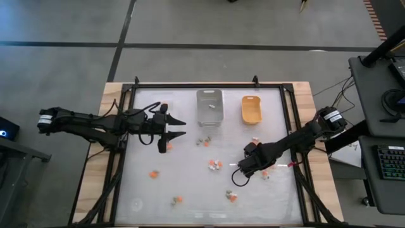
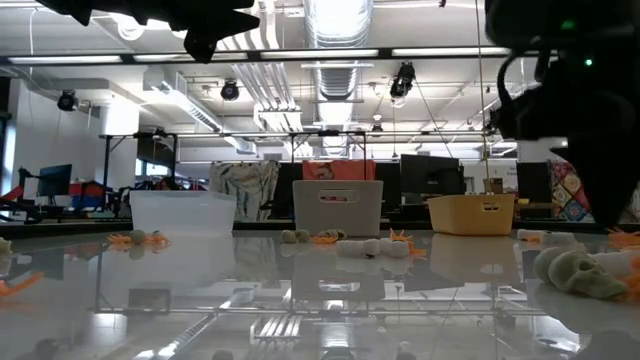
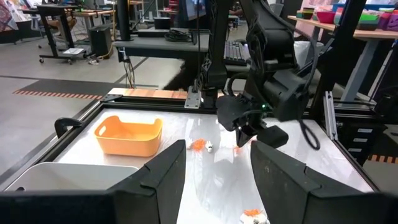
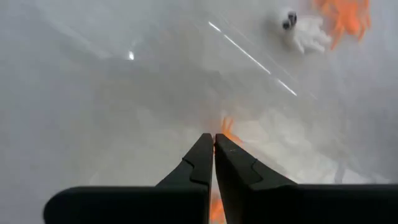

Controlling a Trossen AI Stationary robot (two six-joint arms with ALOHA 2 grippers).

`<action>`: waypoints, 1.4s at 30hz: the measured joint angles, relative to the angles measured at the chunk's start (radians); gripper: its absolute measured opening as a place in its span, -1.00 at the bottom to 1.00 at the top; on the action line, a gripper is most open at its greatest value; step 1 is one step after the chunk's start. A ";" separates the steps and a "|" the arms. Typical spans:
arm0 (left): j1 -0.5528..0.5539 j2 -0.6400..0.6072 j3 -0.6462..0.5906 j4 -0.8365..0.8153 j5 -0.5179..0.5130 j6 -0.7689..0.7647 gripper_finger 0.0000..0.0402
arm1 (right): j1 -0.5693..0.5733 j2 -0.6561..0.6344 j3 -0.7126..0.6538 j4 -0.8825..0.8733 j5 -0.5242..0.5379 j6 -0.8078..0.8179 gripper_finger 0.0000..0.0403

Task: Sort Halloween decoration
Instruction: Put the orange spider toy into the transparent white bin

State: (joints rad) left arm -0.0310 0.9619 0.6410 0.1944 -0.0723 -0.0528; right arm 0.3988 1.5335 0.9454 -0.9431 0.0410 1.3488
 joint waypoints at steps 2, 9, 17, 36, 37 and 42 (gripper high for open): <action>0.000 0.000 0.000 0.000 0.000 0.000 -0.18 | 0.000 -0.021 0.006 0.002 0.028 -0.007 -0.96; 0.000 0.000 0.000 0.000 0.000 0.000 -0.18 | 0.000 -0.104 0.009 0.010 0.098 -0.029 -0.96; 0.000 0.000 0.000 -0.004 0.003 0.000 -0.18 | 0.024 -0.125 -0.001 0.059 0.085 -0.394 -0.96; -0.006 0.000 -0.008 0.006 0.006 -0.054 -0.18 | 0.286 -0.312 -0.266 0.260 0.345 -0.534 -0.96; -0.007 0.000 -0.008 0.011 0.006 -0.058 -0.18 | 0.294 -0.339 -0.289 0.270 0.349 -0.534 -0.96; -0.008 0.000 -0.009 0.047 0.006 -0.070 -0.18 | 0.299 -0.455 -0.385 0.304 0.353 -0.515 -0.96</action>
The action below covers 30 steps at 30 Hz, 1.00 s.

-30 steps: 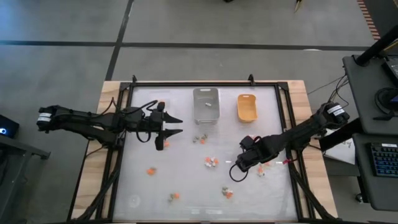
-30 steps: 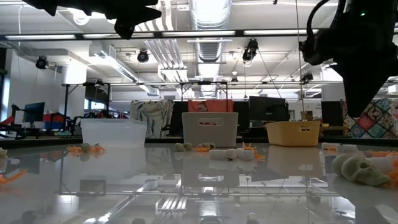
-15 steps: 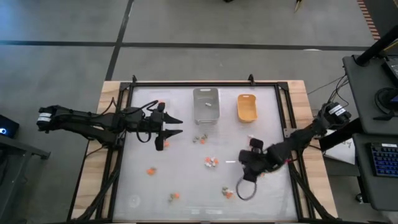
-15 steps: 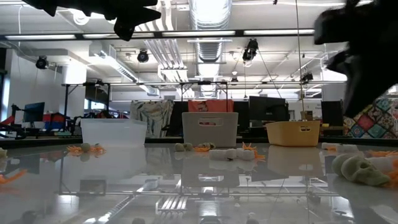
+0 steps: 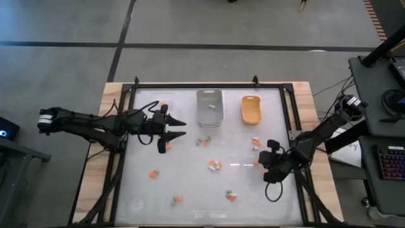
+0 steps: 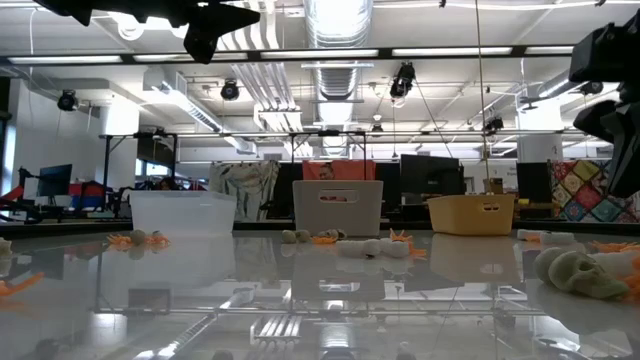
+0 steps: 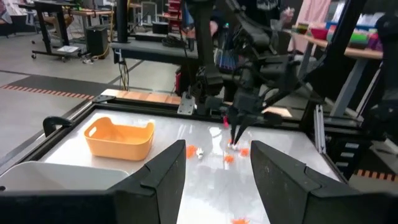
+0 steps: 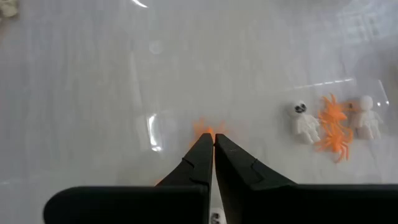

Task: Sort Halloween decoration
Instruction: Put the orange spider toy into the transparent white bin

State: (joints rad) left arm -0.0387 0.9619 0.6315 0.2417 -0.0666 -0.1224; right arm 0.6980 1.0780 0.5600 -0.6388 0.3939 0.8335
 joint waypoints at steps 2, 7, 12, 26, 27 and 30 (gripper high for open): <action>0.000 0.000 0.000 0.010 0.000 -0.001 -0.18 | 0.000 -0.021 -0.026 0.029 0.001 0.006 -0.95; 0.000 0.003 0.000 0.033 0.000 -0.001 -0.18 | 0.000 -0.007 -0.042 0.089 0.001 0.054 -0.83; 0.000 0.034 0.000 0.089 -0.001 0.000 -0.18 | 0.000 0.053 -0.042 0.102 0.001 0.117 -0.52; 0.000 0.114 0.006 0.135 -0.001 -0.010 -0.18 | -0.003 0.202 -0.010 0.105 0.001 0.180 0.15; 0.000 0.115 0.006 0.136 -0.001 -0.010 -0.18 | -0.005 0.209 -0.010 0.107 0.001 0.181 0.15; 0.000 0.116 0.006 0.136 -0.001 -0.010 -0.18 | -0.008 0.232 -0.010 0.117 0.002 0.181 0.13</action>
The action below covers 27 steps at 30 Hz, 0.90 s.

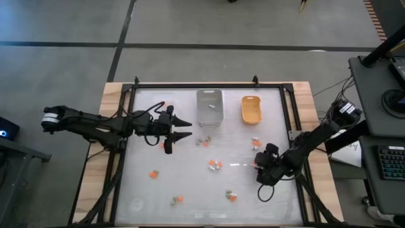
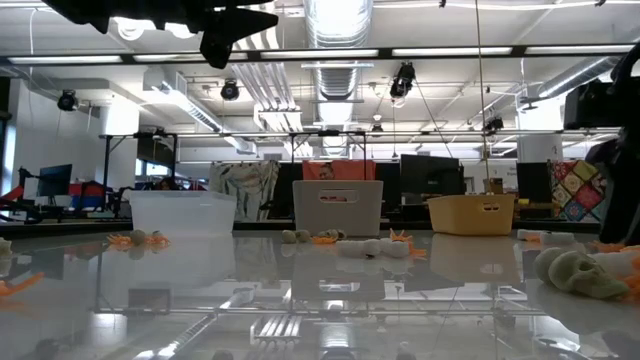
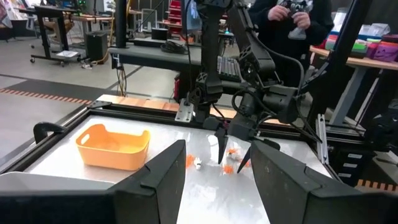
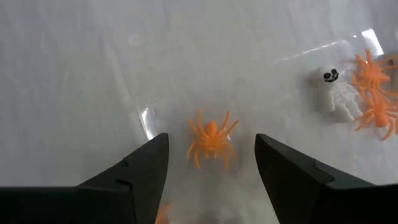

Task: Sort Halloween decoration
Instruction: Put the orange spider toy into the transparent white bin

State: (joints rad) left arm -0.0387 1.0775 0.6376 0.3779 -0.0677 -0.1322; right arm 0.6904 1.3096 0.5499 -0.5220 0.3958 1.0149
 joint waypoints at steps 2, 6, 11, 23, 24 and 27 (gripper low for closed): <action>0.000 0.000 0.000 0.000 0.000 0.000 -0.18 | -0.004 0.014 0.001 0.011 0.000 0.000 0.10; 0.000 0.000 0.000 0.001 0.000 0.000 -0.18 | -0.003 0.033 0.002 0.025 0.003 0.006 0.00; 0.000 0.000 0.000 0.001 0.000 0.000 -0.18 | -0.003 0.027 0.002 0.034 0.002 0.014 -0.20; 0.000 0.000 -0.003 0.001 0.000 0.000 -0.18 | -0.004 0.024 0.000 0.035 0.020 0.026 -0.65; 0.000 0.000 -0.003 0.001 0.000 0.000 -0.18 | -0.004 0.024 0.000 0.035 0.020 0.025 -0.68; 0.000 0.000 -0.003 0.001 0.000 0.000 -0.18 | -0.004 0.024 0.000 0.036 0.020 0.025 -0.74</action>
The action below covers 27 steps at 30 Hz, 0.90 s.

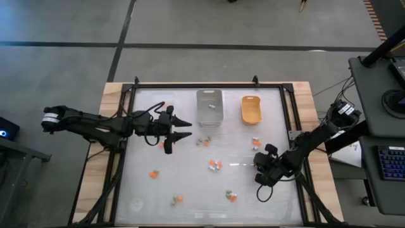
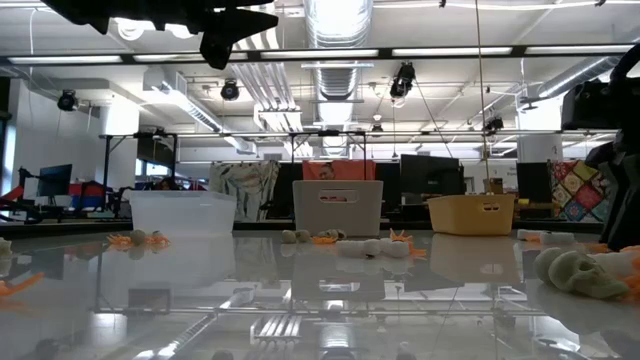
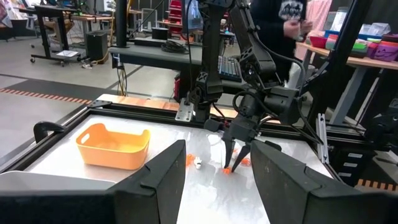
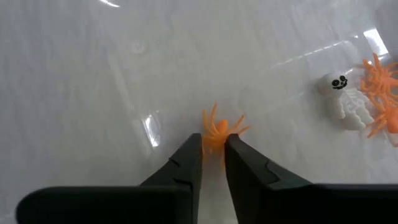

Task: Sort Halloween decoration
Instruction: Put the orange spider toy into the transparent white bin

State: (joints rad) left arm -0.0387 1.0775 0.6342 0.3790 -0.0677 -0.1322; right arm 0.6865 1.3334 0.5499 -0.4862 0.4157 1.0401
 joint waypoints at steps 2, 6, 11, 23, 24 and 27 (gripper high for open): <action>0.000 0.000 0.000 0.000 0.000 0.000 -0.18 | 0.000 0.000 0.000 0.001 0.000 0.000 -0.78; 0.000 0.000 0.000 0.000 0.000 0.000 -0.18 | 0.000 -0.003 0.000 0.002 0.000 0.000 -0.83; 0.000 0.000 -0.001 0.000 0.000 0.000 -0.18 | 0.000 -0.030 0.001 -0.002 0.002 -0.001 -0.86; 0.000 0.000 -0.003 -0.001 0.000 0.003 -0.18 | 0.000 -0.135 0.005 0.001 0.057 -0.007 -0.87; 0.000 0.000 -0.003 -0.001 0.000 0.003 -0.18 | 0.000 -0.137 0.005 0.002 0.058 -0.011 -0.87; 0.000 0.000 -0.003 -0.002 0.000 0.003 -0.18 | 0.000 -0.137 0.005 0.003 0.059 -0.030 -0.87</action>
State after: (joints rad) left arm -0.0387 1.0775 0.6315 0.3774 -0.0677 -0.1291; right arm 0.6865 1.1965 0.5545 -0.4834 0.4744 1.0099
